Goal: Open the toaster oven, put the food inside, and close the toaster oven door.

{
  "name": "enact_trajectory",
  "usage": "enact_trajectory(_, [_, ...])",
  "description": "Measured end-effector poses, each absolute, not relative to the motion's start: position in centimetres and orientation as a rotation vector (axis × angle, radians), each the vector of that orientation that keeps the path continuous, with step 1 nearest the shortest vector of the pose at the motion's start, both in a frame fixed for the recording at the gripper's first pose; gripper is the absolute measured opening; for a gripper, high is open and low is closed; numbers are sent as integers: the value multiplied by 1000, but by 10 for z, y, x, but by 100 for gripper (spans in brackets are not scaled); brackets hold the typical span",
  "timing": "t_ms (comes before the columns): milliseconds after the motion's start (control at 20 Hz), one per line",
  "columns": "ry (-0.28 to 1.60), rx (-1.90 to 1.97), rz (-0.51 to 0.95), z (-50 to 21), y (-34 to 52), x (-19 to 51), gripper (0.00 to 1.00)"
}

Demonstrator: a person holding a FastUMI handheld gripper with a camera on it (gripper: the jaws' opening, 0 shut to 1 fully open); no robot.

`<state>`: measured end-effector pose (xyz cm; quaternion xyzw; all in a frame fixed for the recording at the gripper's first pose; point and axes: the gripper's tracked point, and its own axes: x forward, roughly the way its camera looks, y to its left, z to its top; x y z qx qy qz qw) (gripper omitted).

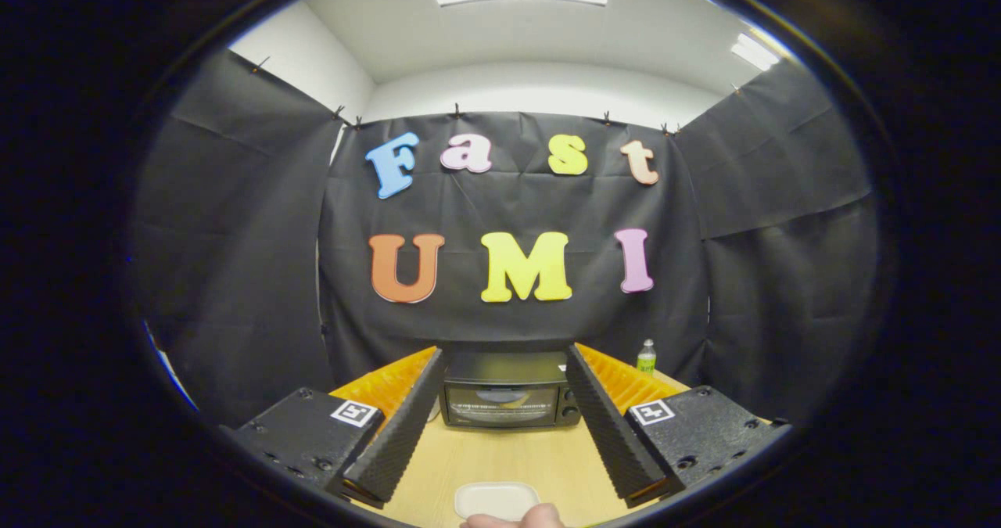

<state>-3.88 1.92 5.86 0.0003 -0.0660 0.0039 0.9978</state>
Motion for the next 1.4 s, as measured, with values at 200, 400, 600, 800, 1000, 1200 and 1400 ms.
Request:
enact_trajectory(200, [-100,-3,14,48,24,-34,100])
enact_trajectory(400, [-78,5,20,41,29,-25,100])
enact_trajectory(600, [-101,-4,-15,43,25,-17,100])
enact_trajectory(800, [-104,-9,-5,38,34,-6,100])
enact_trajectory(1000, [-87,14,-11,33,36,7,100])
enact_trajectory(1200, [-76,35,-23,30,31,14,100])
enact_trajectory(1400, [-83,47,-44,30,25,16,100])
